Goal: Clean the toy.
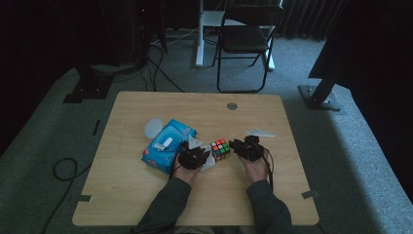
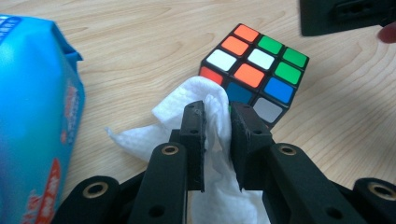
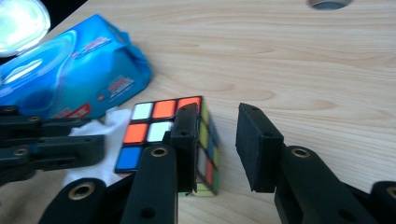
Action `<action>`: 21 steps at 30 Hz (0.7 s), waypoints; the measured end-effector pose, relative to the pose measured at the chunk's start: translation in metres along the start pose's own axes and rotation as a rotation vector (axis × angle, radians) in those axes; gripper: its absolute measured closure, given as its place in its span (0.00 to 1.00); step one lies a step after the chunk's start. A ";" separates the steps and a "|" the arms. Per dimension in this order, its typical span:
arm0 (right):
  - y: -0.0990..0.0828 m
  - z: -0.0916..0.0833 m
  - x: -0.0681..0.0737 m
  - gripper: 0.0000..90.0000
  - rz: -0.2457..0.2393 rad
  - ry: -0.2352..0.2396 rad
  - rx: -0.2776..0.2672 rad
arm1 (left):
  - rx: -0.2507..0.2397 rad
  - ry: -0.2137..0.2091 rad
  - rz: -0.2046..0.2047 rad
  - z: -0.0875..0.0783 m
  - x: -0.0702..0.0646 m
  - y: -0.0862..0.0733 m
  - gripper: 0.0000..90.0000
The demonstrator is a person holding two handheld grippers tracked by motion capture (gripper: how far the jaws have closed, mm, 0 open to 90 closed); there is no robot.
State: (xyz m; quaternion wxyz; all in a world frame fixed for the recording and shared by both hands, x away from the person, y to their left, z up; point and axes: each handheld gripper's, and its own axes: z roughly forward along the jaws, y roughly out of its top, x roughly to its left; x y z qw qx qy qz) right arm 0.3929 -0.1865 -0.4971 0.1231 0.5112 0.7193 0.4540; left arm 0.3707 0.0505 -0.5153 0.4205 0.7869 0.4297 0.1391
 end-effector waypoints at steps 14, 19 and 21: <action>-0.001 0.016 0.003 0.78 0.015 0.084 0.072 | -0.003 -0.030 0.015 0.006 -0.010 0.005 0.85; -0.001 0.015 -0.004 0.78 0.062 0.100 0.070 | -0.024 -0.043 0.032 0.007 -0.018 0.014 0.86; -0.002 0.015 -0.008 0.78 0.094 0.115 0.069 | -0.028 -0.033 0.044 0.007 -0.021 0.017 0.86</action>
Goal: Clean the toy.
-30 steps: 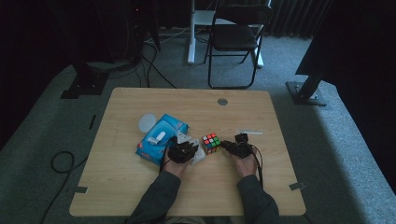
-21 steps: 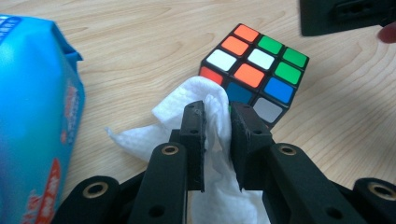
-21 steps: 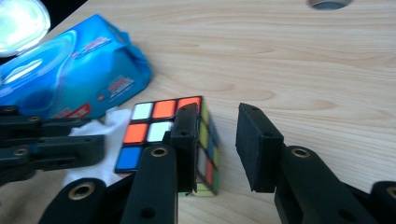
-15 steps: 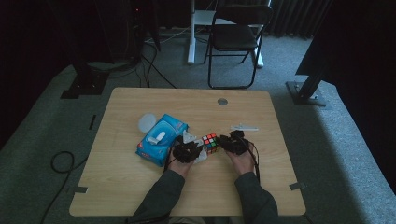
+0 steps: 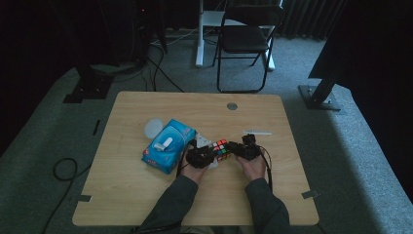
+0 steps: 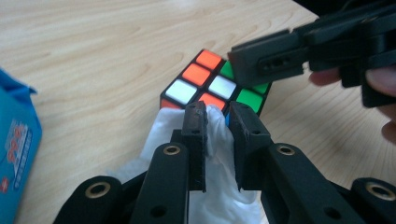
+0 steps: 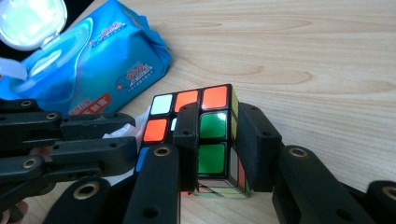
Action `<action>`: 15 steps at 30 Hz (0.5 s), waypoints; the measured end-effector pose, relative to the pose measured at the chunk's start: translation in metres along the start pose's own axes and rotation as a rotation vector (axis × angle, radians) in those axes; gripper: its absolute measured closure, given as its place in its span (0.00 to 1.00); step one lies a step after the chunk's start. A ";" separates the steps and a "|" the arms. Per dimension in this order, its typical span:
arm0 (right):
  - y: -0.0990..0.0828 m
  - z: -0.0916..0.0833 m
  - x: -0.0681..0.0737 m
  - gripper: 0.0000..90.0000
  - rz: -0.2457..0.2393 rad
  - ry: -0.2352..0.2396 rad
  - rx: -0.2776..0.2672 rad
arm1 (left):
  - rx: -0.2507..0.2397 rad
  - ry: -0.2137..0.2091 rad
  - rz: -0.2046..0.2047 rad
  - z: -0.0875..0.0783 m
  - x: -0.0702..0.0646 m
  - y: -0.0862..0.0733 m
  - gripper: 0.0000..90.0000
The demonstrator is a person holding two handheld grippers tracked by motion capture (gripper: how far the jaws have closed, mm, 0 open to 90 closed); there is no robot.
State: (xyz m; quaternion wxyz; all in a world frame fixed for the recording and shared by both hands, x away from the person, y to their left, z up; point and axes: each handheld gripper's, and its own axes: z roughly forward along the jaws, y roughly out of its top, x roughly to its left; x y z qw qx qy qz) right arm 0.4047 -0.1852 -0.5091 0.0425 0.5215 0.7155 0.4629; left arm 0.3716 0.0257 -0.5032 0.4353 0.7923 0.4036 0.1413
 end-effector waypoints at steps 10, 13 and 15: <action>-0.001 -0.002 -0.010 0.78 0.055 0.023 -0.019 | 0.051 0.029 0.005 0.009 0.003 -0.005 0.86; 0.000 -0.003 -0.014 0.78 0.083 0.036 -0.022 | 0.067 0.034 0.005 0.015 0.003 -0.006 0.86; 0.000 -0.003 -0.016 0.78 0.090 0.039 -0.024 | 0.079 0.039 0.012 0.017 0.004 -0.008 0.86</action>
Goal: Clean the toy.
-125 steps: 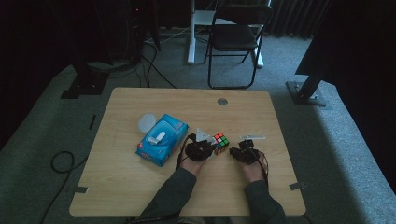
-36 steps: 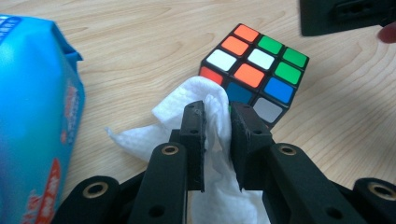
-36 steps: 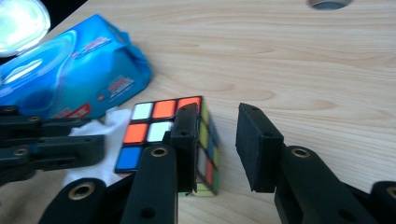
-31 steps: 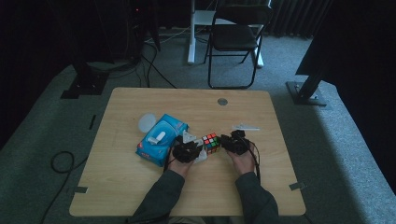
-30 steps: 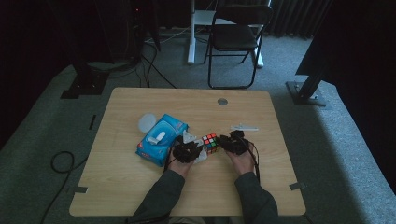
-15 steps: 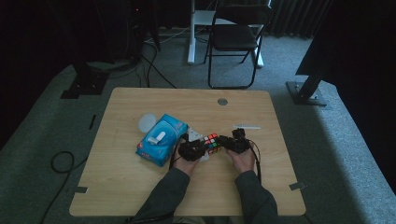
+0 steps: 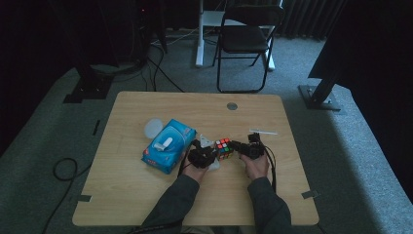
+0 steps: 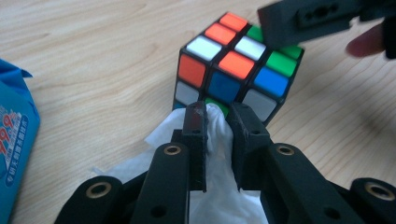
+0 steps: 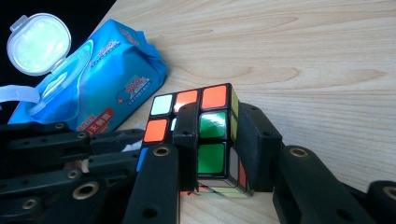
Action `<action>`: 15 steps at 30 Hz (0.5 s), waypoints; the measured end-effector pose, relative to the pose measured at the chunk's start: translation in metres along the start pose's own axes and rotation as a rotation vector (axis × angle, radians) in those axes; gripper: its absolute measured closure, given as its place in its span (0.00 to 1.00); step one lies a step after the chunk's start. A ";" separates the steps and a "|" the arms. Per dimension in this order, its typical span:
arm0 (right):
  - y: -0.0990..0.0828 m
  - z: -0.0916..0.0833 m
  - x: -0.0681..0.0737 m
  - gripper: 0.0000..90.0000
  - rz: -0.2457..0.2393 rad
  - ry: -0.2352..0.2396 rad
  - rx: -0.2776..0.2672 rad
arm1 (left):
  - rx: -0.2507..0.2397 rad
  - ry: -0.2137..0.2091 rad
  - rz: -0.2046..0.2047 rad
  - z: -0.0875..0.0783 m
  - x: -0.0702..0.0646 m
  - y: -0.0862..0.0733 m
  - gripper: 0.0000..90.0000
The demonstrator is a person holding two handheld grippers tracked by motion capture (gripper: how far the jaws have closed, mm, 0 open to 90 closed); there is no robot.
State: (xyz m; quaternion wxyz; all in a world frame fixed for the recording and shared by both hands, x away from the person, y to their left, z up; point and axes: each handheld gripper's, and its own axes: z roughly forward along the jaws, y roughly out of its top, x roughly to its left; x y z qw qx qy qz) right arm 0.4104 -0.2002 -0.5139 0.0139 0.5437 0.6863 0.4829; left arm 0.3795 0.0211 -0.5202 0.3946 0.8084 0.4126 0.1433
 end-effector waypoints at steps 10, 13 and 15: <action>0.001 0.000 -0.001 0.78 -0.001 -0.005 -0.002 | 0.045 0.003 0.011 0.009 0.000 -0.007 0.86; 0.001 0.000 -0.003 0.78 0.010 0.001 -0.004 | 0.016 0.005 0.015 0.005 -0.003 -0.003 0.86; 0.001 -0.001 -0.004 0.77 0.021 0.003 -0.004 | 0.004 0.004 0.024 0.004 -0.005 0.000 0.87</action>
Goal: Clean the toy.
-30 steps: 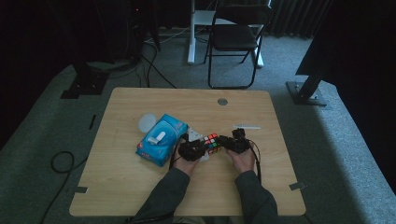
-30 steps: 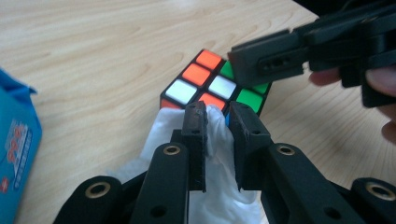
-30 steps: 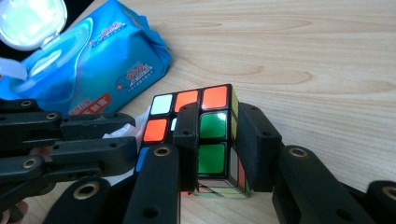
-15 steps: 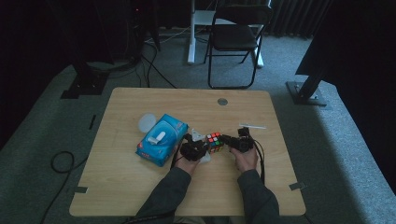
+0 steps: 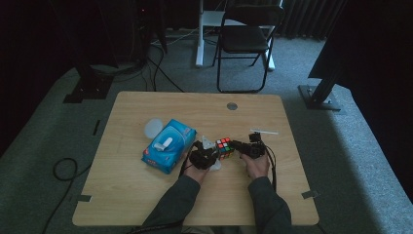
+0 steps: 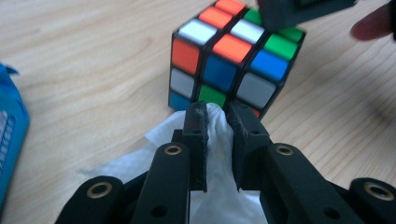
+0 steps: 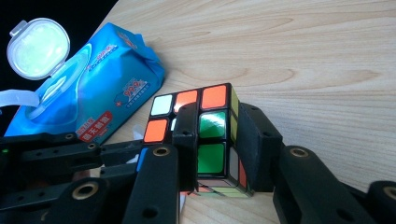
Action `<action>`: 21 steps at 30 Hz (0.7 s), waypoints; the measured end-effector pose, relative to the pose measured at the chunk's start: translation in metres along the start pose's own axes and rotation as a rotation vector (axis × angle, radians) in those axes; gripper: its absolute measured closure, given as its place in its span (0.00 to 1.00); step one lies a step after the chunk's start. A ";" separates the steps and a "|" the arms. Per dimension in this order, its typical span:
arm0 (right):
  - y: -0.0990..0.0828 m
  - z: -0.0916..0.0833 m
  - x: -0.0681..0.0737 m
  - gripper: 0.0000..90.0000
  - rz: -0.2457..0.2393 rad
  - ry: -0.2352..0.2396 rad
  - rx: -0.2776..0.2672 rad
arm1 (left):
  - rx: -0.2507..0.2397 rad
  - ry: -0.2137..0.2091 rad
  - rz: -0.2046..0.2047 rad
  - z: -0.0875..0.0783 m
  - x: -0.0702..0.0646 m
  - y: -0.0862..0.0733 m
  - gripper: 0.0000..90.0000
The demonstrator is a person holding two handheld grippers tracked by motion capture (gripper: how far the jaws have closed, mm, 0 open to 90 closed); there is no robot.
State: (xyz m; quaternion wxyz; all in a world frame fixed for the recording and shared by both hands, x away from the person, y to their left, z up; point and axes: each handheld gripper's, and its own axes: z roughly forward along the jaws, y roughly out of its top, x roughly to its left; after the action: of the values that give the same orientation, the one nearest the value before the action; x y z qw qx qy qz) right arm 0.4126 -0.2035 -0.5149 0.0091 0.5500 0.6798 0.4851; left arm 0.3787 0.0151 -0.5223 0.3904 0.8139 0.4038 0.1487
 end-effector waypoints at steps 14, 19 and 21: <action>0.002 -0.005 -0.013 0.78 0.089 0.026 -0.005 | -0.071 -0.022 0.030 -0.005 -0.013 0.021 0.88; 0.003 -0.010 -0.013 0.80 0.054 -0.029 -0.018 | -0.064 -0.026 0.044 0.000 -0.019 0.026 0.88; 0.004 -0.012 -0.014 0.80 0.038 -0.056 -0.023 | -0.058 -0.028 0.045 0.003 -0.020 0.025 0.87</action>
State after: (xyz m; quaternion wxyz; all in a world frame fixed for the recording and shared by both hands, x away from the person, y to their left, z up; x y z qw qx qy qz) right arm 0.4142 -0.2216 -0.5133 0.0250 0.5760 0.6631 0.4773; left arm 0.3811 -0.0114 -0.5037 0.4162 0.8131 0.3752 0.1577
